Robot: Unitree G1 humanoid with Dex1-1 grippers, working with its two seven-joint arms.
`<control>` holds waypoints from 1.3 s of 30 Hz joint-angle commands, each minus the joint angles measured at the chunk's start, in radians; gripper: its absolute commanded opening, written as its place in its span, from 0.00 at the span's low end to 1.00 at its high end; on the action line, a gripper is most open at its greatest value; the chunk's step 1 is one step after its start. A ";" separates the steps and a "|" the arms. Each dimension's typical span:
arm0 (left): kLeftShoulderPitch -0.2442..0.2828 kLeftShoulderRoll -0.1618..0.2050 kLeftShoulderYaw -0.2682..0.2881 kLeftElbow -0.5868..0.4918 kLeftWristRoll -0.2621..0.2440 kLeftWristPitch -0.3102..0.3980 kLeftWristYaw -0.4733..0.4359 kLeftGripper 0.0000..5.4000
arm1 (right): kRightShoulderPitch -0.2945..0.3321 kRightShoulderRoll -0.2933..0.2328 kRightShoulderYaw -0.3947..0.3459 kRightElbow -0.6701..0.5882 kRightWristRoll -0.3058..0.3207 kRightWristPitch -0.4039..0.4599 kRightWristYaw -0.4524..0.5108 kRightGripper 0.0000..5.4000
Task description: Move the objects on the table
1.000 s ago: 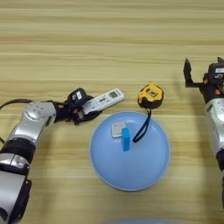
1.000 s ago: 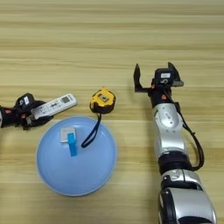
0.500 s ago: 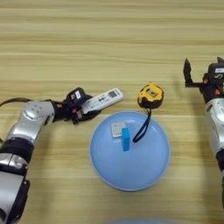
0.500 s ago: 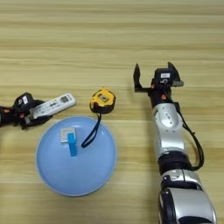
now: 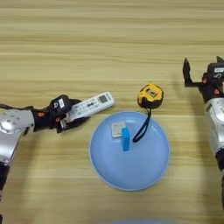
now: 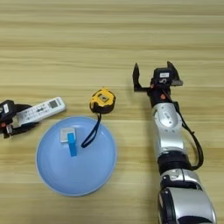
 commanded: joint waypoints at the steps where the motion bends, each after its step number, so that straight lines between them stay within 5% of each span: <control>1: 0.062 0.050 0.024 -0.073 -0.026 0.042 -0.008 0.52 | -0.019 -0.002 0.000 0.003 -0.003 -0.002 -0.005 1.00; 14: 0.243 0.080 0.079 -0.198 -0.062 0.112 0.039 0.52 | -0.021 -0.007 -0.002 0.006 -0.001 -0.004 -0.001 1.00; 31: 0.288 0.082 0.073 -0.227 -0.072 0.118 0.047 0.52 | -0.021 -0.011 -0.005 0.008 0.001 -0.004 0.002 1.00; 39: 0.306 0.088 0.066 -0.239 -0.079 0.100 0.010 0.70 | -0.023 -0.011 -0.005 0.013 0.001 -0.005 0.003 1.00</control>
